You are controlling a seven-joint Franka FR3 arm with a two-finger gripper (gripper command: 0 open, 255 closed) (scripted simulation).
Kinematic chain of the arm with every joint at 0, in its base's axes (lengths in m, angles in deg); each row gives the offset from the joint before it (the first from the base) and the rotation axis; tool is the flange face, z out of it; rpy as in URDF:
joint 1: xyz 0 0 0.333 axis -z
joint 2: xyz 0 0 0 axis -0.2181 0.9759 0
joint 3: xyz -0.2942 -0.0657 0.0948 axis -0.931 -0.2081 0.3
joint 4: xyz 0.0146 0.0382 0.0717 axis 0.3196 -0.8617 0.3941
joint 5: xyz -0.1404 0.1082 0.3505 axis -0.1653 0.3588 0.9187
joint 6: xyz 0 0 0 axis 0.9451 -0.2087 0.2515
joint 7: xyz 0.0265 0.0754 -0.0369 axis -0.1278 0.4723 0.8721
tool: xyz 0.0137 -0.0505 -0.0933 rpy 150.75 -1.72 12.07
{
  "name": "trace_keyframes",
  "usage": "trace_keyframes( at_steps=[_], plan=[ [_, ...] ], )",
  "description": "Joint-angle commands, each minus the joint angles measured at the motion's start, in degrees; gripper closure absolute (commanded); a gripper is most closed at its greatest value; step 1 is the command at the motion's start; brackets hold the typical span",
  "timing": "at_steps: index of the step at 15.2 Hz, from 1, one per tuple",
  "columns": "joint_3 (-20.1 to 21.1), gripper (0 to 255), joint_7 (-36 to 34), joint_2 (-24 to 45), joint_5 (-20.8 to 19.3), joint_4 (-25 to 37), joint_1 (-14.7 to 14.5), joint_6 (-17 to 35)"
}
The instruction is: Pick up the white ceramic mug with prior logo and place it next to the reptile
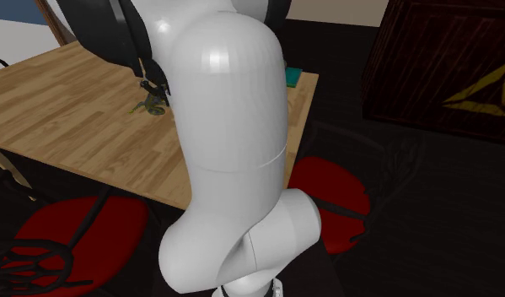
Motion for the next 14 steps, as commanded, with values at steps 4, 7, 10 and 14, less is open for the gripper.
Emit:
trace_keyframes(
  at_steps=[4,7,10,14],
  plan=[
    [-0.04,255,-0.31,1.18,-0.31,-2.58,-0.02,3.77],
    [-0.07,255,-0.52,2.04,-0.54,-3.89,-0.05,5.91],
    [-0.1,255,-0.76,2.99,-0.79,-5.08,-0.08,8.03],
    [-0.18,255,-1.09,4.41,-1.18,-6.49,-0.13,10.82]
  ],
)
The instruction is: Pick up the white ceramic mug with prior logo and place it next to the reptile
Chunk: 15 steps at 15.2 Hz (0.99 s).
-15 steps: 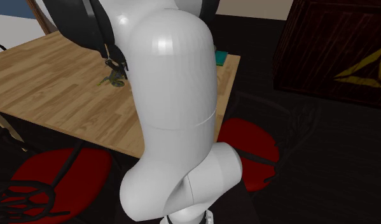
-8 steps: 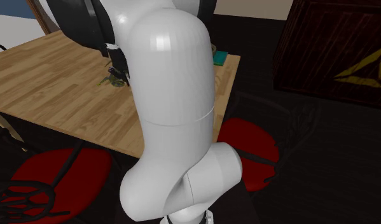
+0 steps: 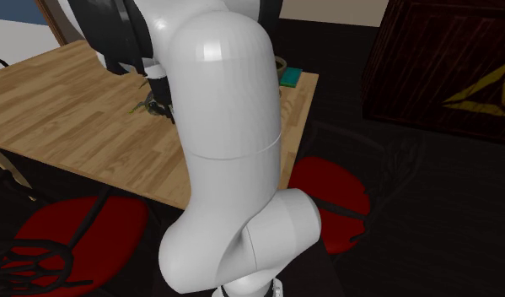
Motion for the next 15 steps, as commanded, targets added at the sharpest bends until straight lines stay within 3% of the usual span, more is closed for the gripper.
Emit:
trace_keyframes(
  at_steps=[1,9,10,15],
  plan=[
    [-0.01,255,-0.22,0.58,-0.17,-0.84,-0.05,1.45],
    [-0.03,255,-0.29,0.85,-0.25,-1.06,-0.07,1.92],
    [-0.03,0,-0.29,0.85,-0.25,-1.06,-0.07,1.92],
    [-0.03,0,-0.28,0.85,-0.25,-1.06,-0.07,1.92]
  ],
)
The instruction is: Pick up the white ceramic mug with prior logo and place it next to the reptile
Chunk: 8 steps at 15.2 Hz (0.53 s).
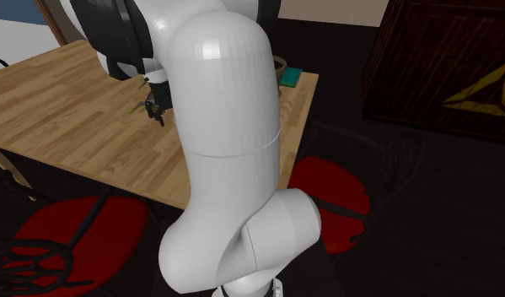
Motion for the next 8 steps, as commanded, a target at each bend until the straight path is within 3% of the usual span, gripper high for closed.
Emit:
trace_keyframes(
  at_steps=[1,4,8],
  plan=[
    [0.07,0,0.15,-0.71,0.22,1.12,-0.01,-1.81],
    [0.24,0,0.48,-2.3,0.72,4.66,-0.05,-6.92],
    [0.24,0,0.48,-2.3,0.72,4.66,-0.05,-6.92]
  ],
)
